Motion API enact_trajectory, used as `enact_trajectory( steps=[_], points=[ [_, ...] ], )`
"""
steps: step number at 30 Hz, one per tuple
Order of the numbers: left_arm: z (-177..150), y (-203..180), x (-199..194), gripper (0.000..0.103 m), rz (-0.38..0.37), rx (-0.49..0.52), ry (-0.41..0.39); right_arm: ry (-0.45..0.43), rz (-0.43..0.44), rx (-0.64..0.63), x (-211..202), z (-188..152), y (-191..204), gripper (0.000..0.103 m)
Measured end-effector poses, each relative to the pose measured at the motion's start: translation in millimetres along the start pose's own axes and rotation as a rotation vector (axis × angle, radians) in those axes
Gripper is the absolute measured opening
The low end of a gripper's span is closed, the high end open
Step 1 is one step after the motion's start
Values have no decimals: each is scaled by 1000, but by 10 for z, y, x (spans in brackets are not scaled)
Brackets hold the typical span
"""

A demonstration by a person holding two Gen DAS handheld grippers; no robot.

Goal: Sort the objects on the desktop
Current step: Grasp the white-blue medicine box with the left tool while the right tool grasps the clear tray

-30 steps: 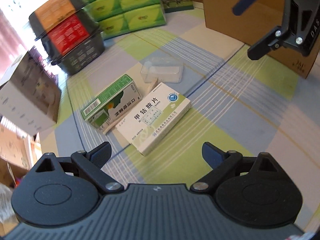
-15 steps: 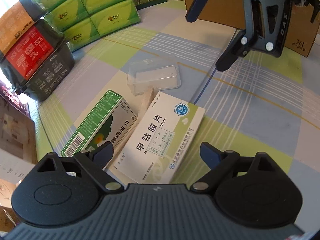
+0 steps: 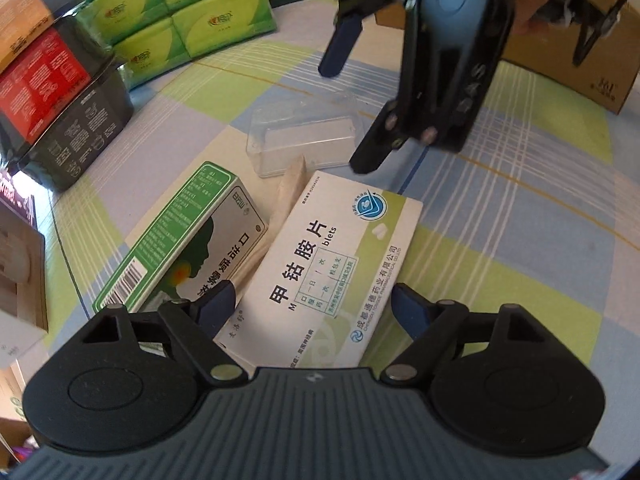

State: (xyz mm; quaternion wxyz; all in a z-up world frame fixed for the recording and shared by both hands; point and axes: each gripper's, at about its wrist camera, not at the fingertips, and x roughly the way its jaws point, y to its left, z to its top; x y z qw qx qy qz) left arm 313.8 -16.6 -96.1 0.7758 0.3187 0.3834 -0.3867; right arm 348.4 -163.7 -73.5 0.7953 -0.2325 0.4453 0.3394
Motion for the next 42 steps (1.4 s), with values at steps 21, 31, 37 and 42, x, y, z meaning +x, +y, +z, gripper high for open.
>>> enact_trajectory(
  steps=[21,31,37,42],
  points=[
    [22,-371,-97,69,15,-183,72,82,-81,277,-306,-586,147,54],
    [-62,-1259,-460,67,92,-483,94,59,-102,506,-921,-1534,742,54],
    [-149,-1813,-664,68,154,-552,54,19,-124,536,-1215,-2033,1072,54],
    [-208,-1906,-686,68,181,-575,4,-46,-116,530,-1238,-2114,1087,64]
  ],
)
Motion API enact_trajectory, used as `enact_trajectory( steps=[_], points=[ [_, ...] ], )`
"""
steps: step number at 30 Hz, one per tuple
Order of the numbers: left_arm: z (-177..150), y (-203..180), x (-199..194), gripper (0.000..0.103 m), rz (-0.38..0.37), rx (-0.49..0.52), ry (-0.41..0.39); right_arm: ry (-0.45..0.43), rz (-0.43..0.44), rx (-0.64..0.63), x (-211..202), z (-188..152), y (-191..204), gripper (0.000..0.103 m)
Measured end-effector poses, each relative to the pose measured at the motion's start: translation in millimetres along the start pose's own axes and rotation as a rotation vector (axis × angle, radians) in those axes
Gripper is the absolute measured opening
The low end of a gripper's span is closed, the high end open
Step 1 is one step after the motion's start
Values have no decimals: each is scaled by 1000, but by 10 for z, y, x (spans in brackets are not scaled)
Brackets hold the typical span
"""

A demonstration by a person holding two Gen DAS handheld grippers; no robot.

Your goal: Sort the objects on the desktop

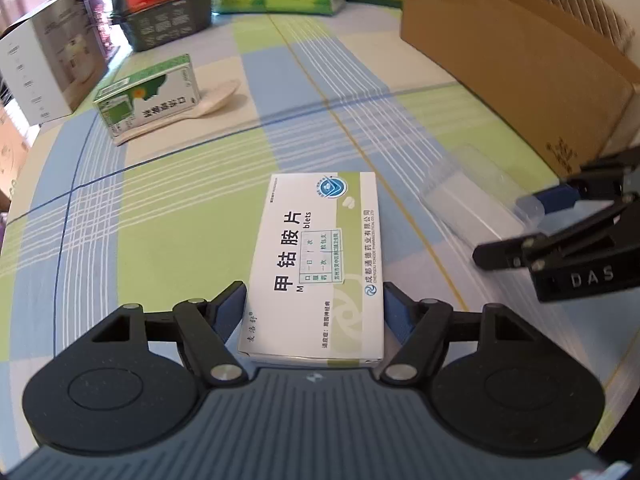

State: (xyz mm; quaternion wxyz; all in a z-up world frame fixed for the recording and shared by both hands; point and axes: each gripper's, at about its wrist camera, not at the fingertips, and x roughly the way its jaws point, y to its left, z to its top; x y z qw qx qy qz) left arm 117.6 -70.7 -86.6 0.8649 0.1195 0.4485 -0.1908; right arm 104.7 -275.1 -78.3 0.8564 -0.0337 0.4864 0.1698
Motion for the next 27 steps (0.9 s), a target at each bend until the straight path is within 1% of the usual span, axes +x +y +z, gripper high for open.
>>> enact_trajectory(
  steps=[2,4,8,12,14,15,16,27],
  points=[
    [9,33,12,68,-22,-10,-12,-14,-5,2,27,14,-8,67],
    [34,47,13,68,-17,4,-32,-25,-5,-6,54,29,5,69],
    [87,64,20,68,-14,25,-63,-36,-25,-45,107,65,34,69],
    [136,66,82,68,-19,46,-61,-43,-25,-44,108,84,51,68],
    [153,72,131,68,-24,47,-54,-41,-35,-57,117,92,76,65],
    [155,75,149,68,-28,44,-48,-36,-43,-59,129,95,82,58],
    [159,78,168,68,-29,40,-42,-36,-51,-57,133,100,79,55],
    [217,61,283,68,-21,12,-13,-41,-51,-6,90,146,3,54]
  ],
)
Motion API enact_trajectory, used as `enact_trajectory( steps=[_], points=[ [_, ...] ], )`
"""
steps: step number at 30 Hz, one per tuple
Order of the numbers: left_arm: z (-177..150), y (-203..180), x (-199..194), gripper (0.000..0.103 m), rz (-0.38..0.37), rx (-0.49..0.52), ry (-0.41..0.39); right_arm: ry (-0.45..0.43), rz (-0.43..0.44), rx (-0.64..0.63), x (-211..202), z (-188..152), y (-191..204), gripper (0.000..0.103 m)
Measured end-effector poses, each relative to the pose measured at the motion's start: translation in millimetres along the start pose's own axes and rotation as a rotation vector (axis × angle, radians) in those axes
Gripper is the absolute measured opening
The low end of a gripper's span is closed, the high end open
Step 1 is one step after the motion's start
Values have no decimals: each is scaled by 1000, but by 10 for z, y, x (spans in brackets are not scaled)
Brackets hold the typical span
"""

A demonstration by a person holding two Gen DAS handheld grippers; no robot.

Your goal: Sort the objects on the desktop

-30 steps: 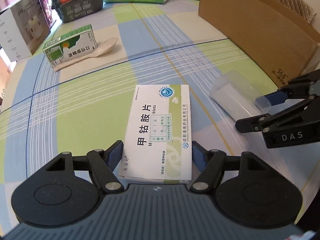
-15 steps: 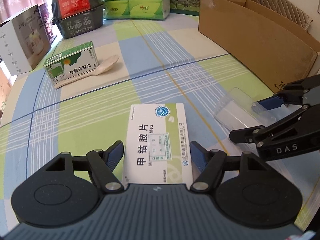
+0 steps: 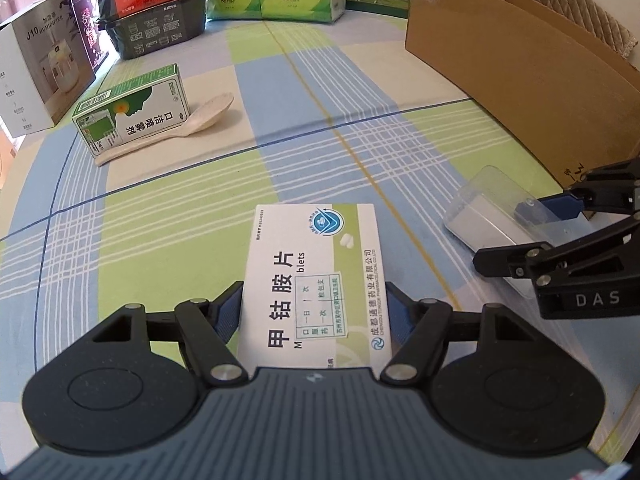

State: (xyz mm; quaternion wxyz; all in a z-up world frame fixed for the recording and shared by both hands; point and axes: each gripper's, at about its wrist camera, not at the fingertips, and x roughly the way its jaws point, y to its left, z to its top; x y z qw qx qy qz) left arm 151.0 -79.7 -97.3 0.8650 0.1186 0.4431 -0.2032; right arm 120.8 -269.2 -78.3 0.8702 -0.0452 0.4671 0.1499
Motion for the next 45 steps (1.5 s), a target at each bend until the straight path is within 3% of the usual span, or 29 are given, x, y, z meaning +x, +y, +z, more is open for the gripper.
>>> enact_trajectory(
  steps=[9,21,28,37,45],
  points=[
    [75,67,-206,67,17,-79,-65,-51,-22,30,-101,46,-40,54],
    [9,-2,-327,67,8,-118,-57,-78,-10,51,-213,32,-14,54],
    [-111,-145,-619,67,72,-100,-79,-138,-6,97,-547,-92,-45,54],
    [-184,-406,-1089,67,75,-136,-103,-173,7,90,-995,-216,139,54],
    [-170,-653,-1422,67,68,-163,-151,-221,-41,113,-1441,-287,-10,54]
  ],
)
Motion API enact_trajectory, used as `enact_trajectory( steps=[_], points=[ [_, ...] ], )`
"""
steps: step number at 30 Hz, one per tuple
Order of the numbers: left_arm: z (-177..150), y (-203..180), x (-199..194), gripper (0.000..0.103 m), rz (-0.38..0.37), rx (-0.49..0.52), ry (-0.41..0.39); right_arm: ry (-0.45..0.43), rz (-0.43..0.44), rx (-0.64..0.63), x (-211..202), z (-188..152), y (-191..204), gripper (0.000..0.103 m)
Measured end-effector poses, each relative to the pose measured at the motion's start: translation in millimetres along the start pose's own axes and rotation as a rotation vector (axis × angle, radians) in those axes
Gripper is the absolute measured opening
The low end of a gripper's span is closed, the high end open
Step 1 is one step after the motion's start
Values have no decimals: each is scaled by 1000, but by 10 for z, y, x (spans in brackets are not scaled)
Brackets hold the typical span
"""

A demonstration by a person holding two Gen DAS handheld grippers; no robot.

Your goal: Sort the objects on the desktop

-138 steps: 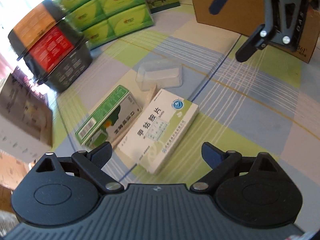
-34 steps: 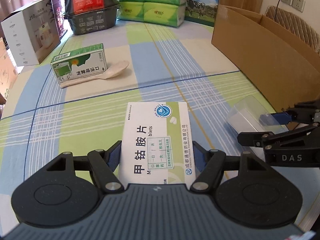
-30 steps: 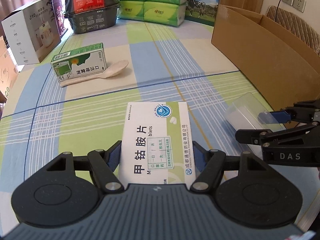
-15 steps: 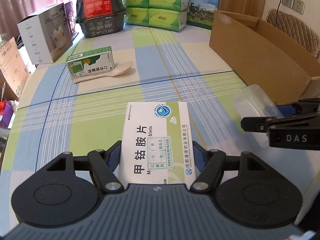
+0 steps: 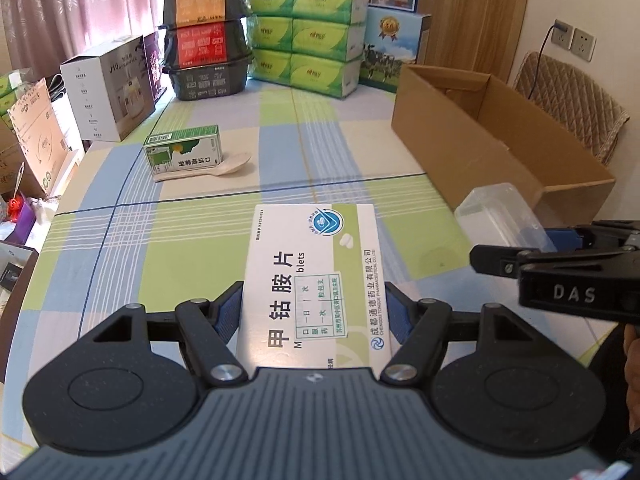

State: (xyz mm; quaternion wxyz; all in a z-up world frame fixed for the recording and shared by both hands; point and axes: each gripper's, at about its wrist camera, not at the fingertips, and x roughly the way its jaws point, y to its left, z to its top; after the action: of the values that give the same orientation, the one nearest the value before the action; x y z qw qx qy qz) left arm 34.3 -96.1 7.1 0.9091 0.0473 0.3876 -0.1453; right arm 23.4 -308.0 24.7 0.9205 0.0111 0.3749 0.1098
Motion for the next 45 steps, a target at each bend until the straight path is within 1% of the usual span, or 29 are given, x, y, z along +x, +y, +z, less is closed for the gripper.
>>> enact_trajectory(
  steps=[7,12,21,29,36,45],
  points=[
    [49,-252,-166,67,-36,-12,-21,-49,-32,5,-354,14,-177,54],
    [130,-449,-253,67,-71,-9,-42,-74,-76,14,-567,45,-314,54],
    [287,-806,-256,67,-123,24,-51,-86,-147,58,-842,77,-696,54],
    [396,-1089,-244,67,-158,57,-57,-89,-194,89,-971,35,-992,54],
    [500,-1282,-219,67,-172,80,-63,-90,-207,117,-1016,17,-1182,54],
    [670,-1539,-123,67,-201,105,-62,-106,-215,121,-1036,151,-1443,54]
  ],
)
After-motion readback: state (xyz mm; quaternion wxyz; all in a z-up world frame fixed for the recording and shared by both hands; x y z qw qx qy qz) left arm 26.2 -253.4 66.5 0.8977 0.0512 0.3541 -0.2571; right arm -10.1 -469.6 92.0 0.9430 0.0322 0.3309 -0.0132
